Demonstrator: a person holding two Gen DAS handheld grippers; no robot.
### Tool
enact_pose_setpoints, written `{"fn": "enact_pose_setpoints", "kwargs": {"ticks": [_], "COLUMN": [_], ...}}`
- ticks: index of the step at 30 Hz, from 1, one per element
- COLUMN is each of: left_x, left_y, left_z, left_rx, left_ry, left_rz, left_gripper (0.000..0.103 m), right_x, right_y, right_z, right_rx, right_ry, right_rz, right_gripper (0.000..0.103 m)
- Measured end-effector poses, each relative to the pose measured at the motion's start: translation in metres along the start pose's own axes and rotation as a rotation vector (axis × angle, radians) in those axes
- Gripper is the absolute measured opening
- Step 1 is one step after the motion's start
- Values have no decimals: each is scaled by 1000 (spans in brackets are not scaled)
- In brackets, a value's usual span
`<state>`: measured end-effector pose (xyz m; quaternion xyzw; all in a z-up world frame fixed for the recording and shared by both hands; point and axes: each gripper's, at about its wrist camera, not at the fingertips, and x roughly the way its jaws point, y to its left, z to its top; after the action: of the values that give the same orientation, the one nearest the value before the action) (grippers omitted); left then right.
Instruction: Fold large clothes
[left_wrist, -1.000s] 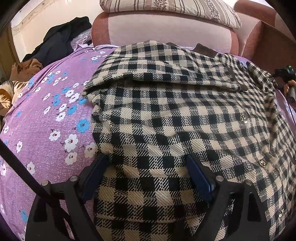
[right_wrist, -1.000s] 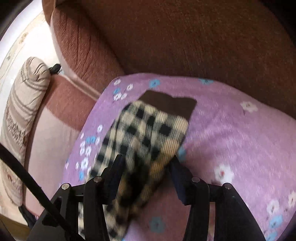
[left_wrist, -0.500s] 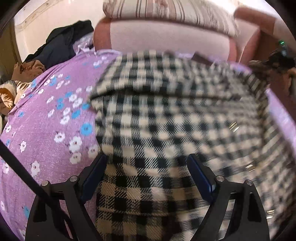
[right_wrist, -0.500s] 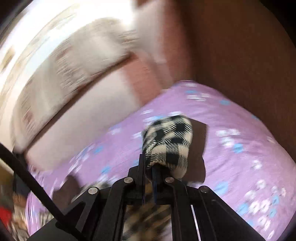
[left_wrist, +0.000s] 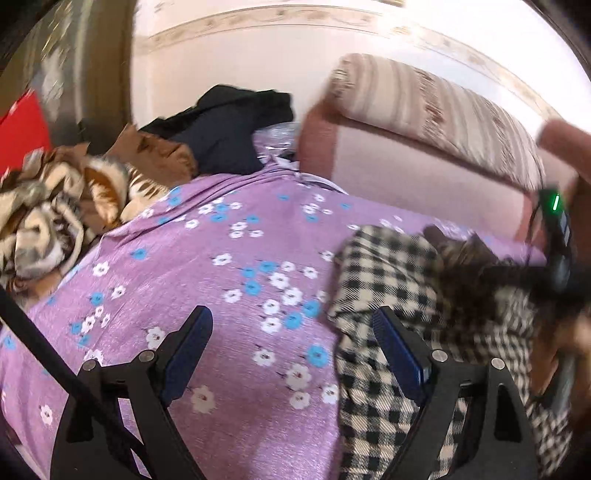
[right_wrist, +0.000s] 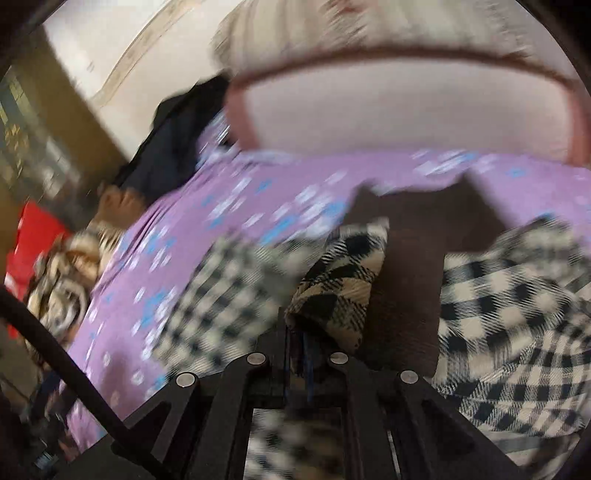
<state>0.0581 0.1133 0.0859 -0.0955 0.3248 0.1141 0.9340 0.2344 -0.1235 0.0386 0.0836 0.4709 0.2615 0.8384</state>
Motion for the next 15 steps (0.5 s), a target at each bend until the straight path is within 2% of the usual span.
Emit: {"fn": "enact_pose_setpoints", "kwargs": {"ticks": [2,3,4,8,10,12,15], "left_x": [2,4,6,12,16,22,29], "left_y": [8,8,8,4,-2,-13,-39], "left_z": [4,5,4,1,-3,-5,-4], "left_rx": [-33,-40,-44,-57,-65,-66,-28], "left_ry": [3,4,7,54,88,119,152], "left_rz": [2,5,4,-52,-100,-129,-179], "left_gripper": [88,88,88,88,88,88,88], "right_x": [24,27,26,-5,-30,-56,-83], "right_y": [21,24,29,24,17,8,-7], "right_z": [-19,-27,-35,-59,-74,-90,-107], "right_rx": [-48,-62,-77,-75,-92,-101,-93], "right_ry": [86,102,110,105,103,104,97], "right_rz": [20,27,34,116,126,107,47], "right_gripper": [29,40,43,45,53,58,59]}}
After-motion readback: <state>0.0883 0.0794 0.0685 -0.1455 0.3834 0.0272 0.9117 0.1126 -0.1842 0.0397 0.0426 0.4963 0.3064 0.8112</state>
